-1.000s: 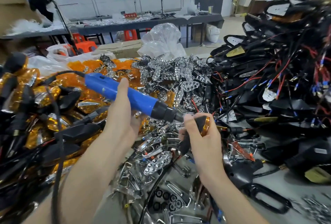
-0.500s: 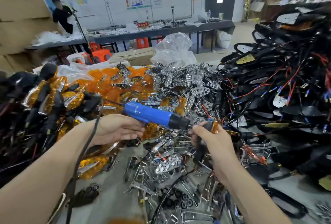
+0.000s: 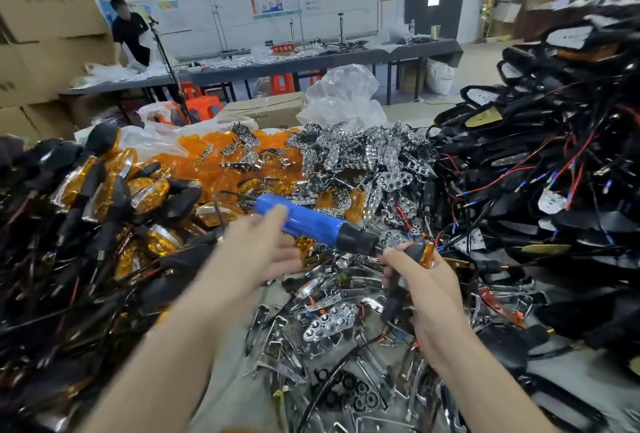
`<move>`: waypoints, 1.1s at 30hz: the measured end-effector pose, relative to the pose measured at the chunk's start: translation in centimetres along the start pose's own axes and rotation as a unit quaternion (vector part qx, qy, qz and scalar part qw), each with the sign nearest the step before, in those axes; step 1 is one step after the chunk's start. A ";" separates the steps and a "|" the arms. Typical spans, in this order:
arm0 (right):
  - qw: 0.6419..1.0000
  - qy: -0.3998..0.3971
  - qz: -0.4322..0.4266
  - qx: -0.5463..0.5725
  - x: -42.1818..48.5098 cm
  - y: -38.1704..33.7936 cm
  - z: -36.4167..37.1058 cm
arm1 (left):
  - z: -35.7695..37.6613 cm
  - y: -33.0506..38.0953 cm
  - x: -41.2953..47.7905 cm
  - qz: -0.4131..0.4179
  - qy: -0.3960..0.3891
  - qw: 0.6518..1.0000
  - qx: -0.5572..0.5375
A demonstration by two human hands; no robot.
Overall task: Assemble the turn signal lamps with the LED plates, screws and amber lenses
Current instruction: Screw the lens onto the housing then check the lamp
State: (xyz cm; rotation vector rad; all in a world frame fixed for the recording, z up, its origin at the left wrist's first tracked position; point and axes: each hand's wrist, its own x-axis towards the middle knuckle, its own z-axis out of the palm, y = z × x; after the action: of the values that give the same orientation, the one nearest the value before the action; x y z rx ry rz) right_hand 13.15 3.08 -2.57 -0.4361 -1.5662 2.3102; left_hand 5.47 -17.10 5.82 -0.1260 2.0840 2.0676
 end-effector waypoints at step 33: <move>0.796 -0.107 -0.476 -0.359 -1.2 1.0 0.4 | 5.2 -0.8 1.6 -0.027 0.138 0.914 -0.381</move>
State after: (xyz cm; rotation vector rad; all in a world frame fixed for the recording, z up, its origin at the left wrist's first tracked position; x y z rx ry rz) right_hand 13.94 1.89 -3.24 0.4291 -2.0659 0.9809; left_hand 4.53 -11.85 4.67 -0.6085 1.2292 2.8321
